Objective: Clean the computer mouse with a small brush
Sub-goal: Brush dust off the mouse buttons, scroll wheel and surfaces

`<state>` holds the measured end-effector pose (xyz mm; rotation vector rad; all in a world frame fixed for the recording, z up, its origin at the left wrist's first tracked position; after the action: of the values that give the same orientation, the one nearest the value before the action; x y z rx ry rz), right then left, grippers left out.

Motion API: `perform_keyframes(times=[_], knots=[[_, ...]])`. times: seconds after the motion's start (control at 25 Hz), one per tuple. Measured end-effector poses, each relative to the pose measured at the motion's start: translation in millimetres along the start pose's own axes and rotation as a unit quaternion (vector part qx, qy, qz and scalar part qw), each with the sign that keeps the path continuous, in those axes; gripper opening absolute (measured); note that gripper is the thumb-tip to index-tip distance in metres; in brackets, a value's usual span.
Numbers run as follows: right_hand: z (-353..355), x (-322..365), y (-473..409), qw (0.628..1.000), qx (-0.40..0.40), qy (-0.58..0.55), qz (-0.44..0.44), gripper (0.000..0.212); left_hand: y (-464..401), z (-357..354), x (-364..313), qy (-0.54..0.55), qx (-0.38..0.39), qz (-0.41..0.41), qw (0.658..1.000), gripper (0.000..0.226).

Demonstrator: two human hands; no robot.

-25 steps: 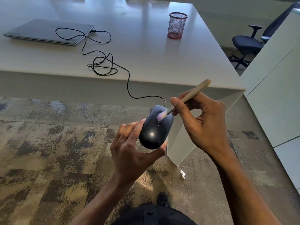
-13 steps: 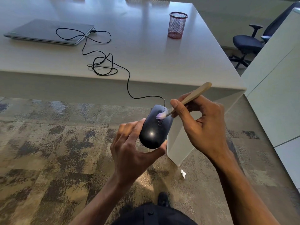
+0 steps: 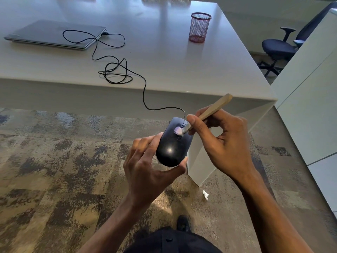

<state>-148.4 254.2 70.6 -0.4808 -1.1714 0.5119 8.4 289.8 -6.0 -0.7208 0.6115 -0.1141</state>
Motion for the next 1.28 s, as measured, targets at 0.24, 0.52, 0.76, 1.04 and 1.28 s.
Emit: perform_keyframes(times=[0.24, 0.52, 0.76, 1.04, 1.28], knots=[[6, -5, -3, 0.999, -0.030, 0.025, -0.008, 0.016, 1, 1, 0, 0.002, -0.012, 0.000, 1.000, 0.070], [6, -8, -2, 0.999, -0.039, 0.012, -0.008, 0.016, 0, 0, 1, 0.002, -0.011, 0.003, 1.000, 0.071], [-1, -11, 1, 0.999, -0.014, -0.040, -0.034, 0.017, -1, -3, 2, 0.004, -0.005, -0.001, 1.000, 0.071], [10, -6, -5, 0.999, -0.032, 0.000, -0.008, 0.011, -2, -5, 2, -0.001, -0.004, -0.005, 1.000, 0.071], [8, -5, -2, 0.999, -0.019, 0.042, 0.016, 0.008, -2, -6, 3, -0.004, -0.003, -0.002, 1.000, 0.072]])
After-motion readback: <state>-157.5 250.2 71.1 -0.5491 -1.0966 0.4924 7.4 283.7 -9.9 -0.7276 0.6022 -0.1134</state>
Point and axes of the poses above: each hand's wrist, its own y-axis away from the middle knuckle, its own z-axis out of the back of the hand, x = y × z, the point moved 8 cm from there along -y, towards the middle knuckle, and after that the axes turned 8 degrees about -y, right-handed, at the moved point
